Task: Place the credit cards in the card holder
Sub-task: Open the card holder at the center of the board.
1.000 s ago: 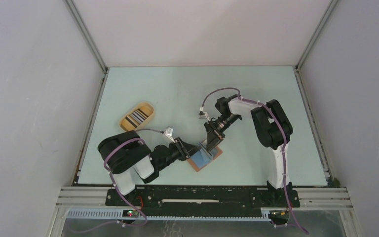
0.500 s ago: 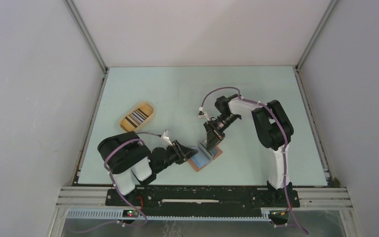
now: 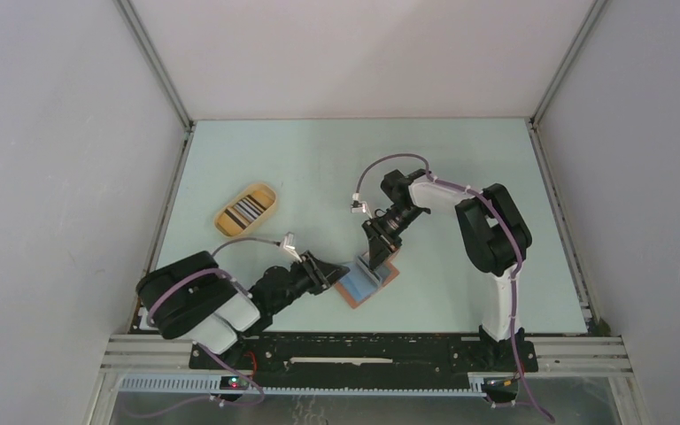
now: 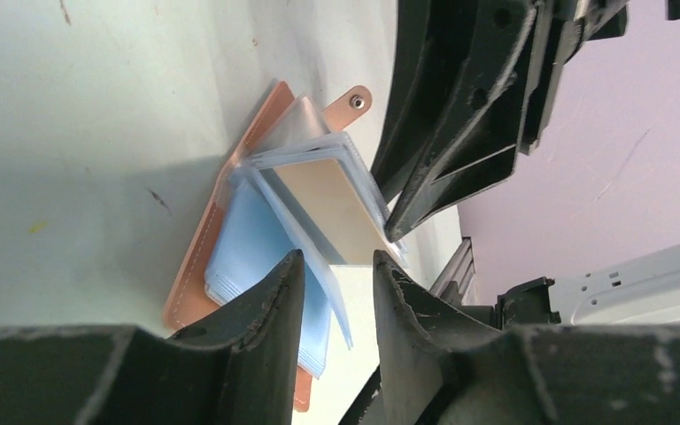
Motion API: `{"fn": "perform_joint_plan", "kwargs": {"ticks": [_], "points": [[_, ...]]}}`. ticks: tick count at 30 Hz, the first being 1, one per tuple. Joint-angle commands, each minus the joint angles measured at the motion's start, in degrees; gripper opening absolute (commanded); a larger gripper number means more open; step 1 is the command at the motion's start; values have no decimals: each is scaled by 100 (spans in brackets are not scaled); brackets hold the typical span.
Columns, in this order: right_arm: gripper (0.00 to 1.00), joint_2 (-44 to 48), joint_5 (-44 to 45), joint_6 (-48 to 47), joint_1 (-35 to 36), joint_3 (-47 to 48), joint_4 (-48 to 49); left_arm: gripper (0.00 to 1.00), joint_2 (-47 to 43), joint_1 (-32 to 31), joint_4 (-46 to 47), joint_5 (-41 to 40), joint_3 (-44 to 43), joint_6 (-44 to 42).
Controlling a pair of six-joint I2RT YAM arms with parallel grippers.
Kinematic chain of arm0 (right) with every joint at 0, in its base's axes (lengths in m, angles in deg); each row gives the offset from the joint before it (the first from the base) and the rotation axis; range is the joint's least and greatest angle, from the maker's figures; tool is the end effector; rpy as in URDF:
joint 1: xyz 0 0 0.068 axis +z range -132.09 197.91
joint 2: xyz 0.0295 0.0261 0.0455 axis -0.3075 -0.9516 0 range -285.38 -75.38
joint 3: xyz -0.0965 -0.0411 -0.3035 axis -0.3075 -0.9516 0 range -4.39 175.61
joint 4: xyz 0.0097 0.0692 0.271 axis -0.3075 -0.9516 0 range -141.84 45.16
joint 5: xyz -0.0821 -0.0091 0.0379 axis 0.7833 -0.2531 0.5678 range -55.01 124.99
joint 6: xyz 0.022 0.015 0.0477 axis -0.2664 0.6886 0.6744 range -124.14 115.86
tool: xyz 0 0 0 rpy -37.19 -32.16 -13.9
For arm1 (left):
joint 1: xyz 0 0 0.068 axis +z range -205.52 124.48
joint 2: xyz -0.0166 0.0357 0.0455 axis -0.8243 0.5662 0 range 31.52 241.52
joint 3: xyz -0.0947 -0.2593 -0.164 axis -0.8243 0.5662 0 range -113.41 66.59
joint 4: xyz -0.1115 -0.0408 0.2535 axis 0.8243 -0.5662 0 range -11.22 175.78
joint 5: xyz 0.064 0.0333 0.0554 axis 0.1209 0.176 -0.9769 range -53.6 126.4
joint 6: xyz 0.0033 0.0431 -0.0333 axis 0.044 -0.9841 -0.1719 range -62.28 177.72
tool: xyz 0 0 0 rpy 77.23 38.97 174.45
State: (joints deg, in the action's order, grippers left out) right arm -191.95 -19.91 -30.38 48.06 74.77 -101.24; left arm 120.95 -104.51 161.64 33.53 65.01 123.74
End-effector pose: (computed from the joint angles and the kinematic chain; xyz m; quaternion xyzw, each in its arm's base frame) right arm 0.3313 0.2272 0.1862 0.4055 -0.7890 -0.4594 0.0453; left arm 0.1293 -0.1459 0.1420 -0.1306 0.7659 -0.5203 0.3544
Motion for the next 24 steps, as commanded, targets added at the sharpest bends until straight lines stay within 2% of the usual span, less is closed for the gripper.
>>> {"fn": "perform_joint_plan", "kwargs": {"ticks": [1,5,12,24], "points": [[32,234,267,37,65,-49,202,40,-795,1,-938,-237,22,-333],[32,223,303,53,92,-48,217,44,-1343,1,-1862,-264,-168,-579],[32,266,426,68,86,-45,246,47,-1827,-1,-2358,-172,-311,-921],[35,340,403,68,11,-49,236,41,-1163,3,-2470,468,-1069,-1431]]}}
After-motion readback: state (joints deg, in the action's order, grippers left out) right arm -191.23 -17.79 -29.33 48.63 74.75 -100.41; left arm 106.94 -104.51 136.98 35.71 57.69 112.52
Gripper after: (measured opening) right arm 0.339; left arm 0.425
